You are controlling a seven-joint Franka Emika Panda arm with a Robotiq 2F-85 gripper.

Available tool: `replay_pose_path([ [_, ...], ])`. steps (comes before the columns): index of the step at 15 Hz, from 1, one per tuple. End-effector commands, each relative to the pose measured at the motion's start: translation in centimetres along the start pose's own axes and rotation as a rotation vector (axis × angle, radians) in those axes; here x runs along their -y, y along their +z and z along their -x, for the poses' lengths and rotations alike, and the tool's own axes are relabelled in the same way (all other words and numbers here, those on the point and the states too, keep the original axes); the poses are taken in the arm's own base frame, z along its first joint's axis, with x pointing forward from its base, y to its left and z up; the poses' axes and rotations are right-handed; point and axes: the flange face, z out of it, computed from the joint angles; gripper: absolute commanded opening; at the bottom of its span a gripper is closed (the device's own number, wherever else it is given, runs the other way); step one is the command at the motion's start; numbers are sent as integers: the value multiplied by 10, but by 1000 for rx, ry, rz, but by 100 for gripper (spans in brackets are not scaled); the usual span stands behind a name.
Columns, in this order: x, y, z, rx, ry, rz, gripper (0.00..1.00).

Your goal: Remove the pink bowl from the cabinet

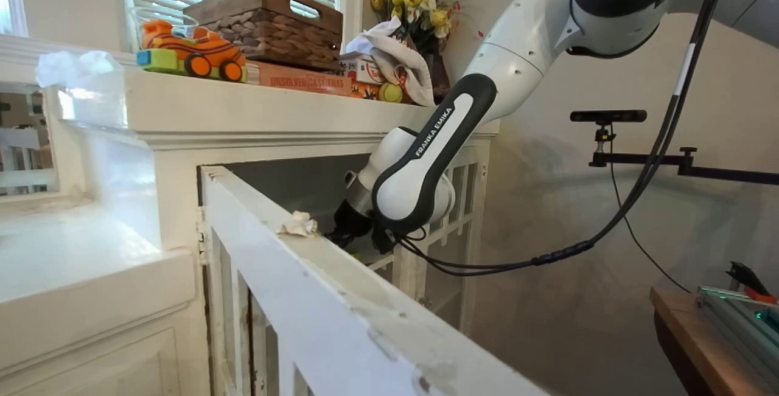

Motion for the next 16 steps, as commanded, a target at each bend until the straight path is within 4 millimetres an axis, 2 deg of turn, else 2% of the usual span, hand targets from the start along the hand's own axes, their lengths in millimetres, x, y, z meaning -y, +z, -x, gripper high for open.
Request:
replay_pose_path([
  [1,3,14,-5,-8,3,0,90],
  [2,4,16,-6,-11,5,-2,71],
  [5,6,20,-7,-11,8,-8,48],
  [7,6,21,-9,-15,7,-8,38],
  [11,6,17,-11,-6,4,-4,34],
  [16,18,-13,-2,25,-23,-12,34],
])
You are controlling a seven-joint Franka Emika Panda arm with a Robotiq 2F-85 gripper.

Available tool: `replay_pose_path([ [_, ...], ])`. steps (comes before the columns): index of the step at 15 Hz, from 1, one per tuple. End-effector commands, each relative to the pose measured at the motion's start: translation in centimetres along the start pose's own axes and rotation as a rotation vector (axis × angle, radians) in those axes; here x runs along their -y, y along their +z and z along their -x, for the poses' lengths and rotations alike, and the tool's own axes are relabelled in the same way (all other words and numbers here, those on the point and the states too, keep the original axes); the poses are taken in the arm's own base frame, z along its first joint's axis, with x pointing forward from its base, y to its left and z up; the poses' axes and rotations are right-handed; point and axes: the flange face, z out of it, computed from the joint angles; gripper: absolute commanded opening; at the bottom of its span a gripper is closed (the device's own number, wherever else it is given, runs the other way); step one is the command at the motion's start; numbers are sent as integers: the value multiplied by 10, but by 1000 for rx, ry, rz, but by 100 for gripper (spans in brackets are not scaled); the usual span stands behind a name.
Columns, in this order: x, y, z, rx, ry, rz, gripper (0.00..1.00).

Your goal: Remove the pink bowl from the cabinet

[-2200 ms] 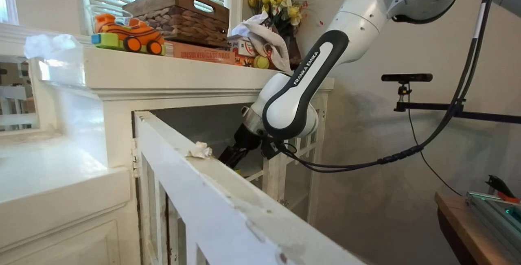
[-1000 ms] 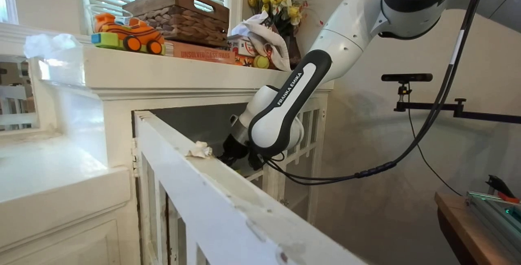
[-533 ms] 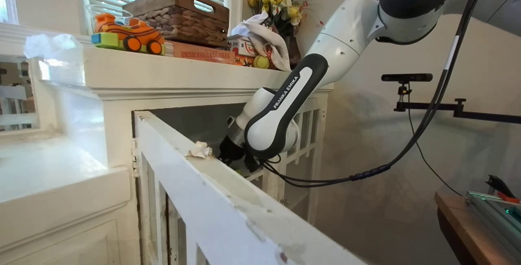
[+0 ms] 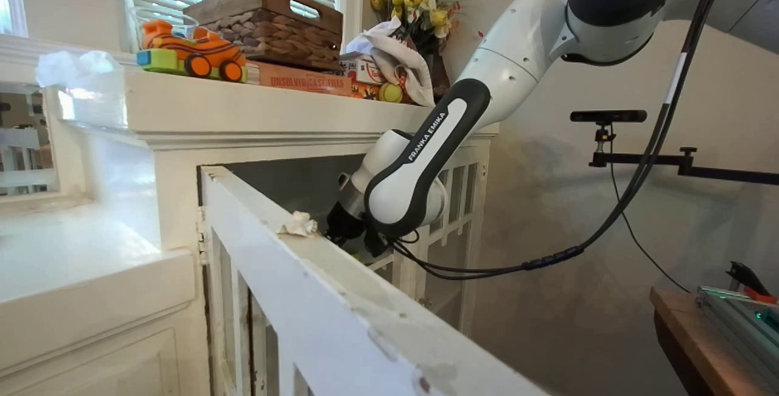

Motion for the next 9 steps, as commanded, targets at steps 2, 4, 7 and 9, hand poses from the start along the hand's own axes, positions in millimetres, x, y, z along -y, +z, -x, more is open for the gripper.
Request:
replay_pose_path([
  [2,16,-38,16,56,-24,-6,34],
  [4,23,-54,29,89,-36,-8,34],
  [7,34,-85,50,147,-57,-27,34],
  [9,45,-112,60,169,-83,-52,34],
])
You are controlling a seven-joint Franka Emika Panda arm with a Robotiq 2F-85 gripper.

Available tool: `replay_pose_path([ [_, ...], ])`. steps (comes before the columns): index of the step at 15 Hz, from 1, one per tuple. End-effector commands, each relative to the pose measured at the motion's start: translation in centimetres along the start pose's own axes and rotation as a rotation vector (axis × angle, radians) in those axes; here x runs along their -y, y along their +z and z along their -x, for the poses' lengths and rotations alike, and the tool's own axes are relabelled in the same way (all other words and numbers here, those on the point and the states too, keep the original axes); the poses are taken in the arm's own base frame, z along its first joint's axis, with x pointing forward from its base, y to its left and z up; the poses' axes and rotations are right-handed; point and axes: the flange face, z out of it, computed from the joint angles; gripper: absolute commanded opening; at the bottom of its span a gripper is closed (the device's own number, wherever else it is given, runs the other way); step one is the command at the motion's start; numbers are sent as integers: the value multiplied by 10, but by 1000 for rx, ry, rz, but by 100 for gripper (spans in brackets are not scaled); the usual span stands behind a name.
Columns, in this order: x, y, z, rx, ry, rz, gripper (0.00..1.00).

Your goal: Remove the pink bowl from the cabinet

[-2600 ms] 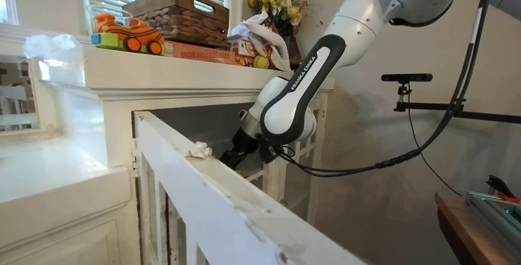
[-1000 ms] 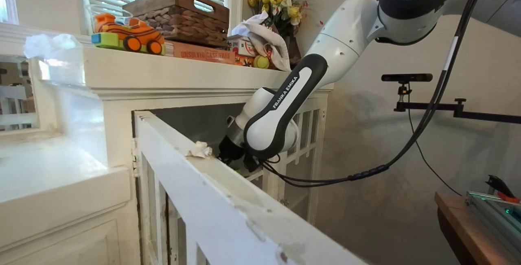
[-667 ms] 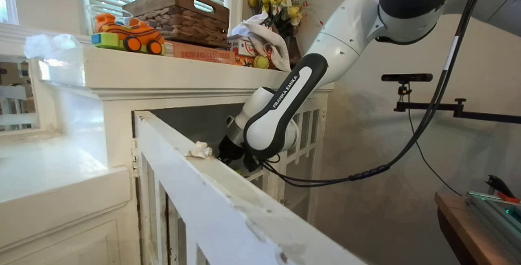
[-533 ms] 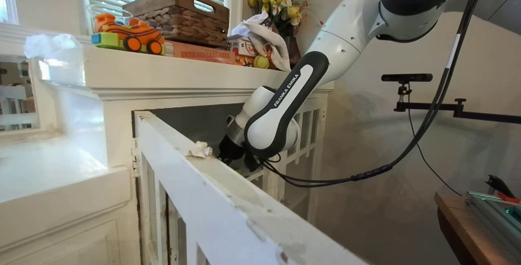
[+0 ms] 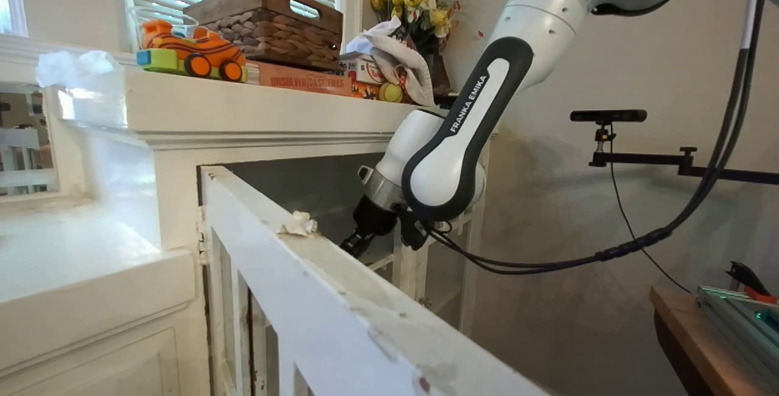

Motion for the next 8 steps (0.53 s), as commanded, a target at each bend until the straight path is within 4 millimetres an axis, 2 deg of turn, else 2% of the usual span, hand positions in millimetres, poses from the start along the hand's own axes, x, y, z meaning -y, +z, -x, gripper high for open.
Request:
replay_pose_path([
  [1,22,-61,28,60,-51,-33,34],
  [5,40,-121,31,42,-106,-87,34],
  [8,59,-145,20,20,-136,-149,34],
])
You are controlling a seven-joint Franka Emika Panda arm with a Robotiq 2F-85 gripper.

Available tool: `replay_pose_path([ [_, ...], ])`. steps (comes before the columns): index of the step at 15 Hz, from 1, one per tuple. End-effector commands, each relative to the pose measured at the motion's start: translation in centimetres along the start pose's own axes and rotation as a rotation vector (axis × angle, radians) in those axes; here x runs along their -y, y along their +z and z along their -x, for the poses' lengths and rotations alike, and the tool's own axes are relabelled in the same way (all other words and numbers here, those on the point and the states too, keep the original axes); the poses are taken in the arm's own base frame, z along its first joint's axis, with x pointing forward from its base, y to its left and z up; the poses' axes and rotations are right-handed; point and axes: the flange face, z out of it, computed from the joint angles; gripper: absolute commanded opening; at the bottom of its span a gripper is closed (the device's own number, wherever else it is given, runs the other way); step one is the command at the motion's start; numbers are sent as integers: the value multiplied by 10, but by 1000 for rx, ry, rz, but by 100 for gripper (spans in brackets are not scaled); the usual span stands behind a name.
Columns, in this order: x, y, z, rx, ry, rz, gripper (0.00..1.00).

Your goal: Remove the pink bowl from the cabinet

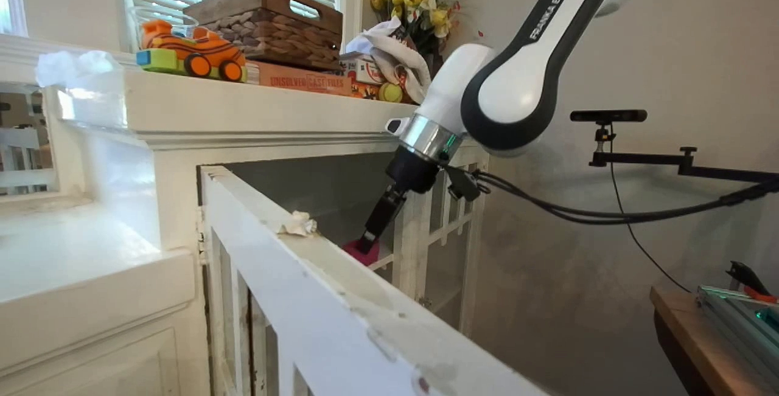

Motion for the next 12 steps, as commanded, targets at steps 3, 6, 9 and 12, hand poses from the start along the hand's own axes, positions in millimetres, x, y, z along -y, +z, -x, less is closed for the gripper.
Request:
replay_pose_path([
  [3,22,-49,-10,12,-94,-98,34],
  [6,22,-76,-16,38,-121,-147,34],
  [9,12,-106,-23,56,-148,-178,34],
  [12,1,-137,-28,57,-173,-173,34],
])
